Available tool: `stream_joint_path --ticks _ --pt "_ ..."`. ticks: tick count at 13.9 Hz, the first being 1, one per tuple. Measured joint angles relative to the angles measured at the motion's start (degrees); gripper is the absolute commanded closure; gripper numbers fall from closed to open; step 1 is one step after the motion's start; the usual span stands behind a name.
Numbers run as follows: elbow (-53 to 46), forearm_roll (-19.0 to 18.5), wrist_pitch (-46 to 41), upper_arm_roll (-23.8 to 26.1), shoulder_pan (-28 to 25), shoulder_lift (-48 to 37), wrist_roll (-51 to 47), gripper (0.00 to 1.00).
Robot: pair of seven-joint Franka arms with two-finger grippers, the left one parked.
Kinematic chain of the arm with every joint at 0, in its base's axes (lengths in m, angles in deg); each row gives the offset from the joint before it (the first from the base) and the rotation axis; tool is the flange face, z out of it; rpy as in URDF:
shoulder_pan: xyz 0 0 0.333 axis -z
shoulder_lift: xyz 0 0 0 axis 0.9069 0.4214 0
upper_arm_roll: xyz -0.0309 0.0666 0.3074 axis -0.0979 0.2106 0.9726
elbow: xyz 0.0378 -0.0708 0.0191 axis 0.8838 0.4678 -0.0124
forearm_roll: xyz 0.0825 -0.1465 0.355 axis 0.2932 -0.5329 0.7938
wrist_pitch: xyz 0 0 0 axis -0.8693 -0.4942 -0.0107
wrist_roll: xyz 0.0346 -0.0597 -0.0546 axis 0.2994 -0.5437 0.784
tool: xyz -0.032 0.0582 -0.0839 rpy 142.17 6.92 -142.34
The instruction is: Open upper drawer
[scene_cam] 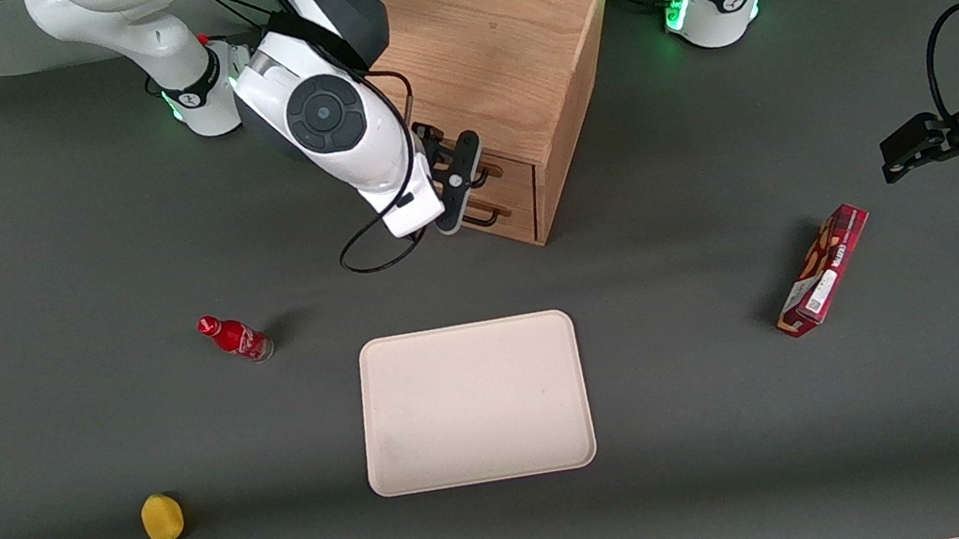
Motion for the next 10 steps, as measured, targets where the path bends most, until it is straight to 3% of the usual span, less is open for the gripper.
stream_joint_path --ticks 10 --pt "4.46 -0.87 4.58 -0.27 -0.01 0.51 0.00 0.00"
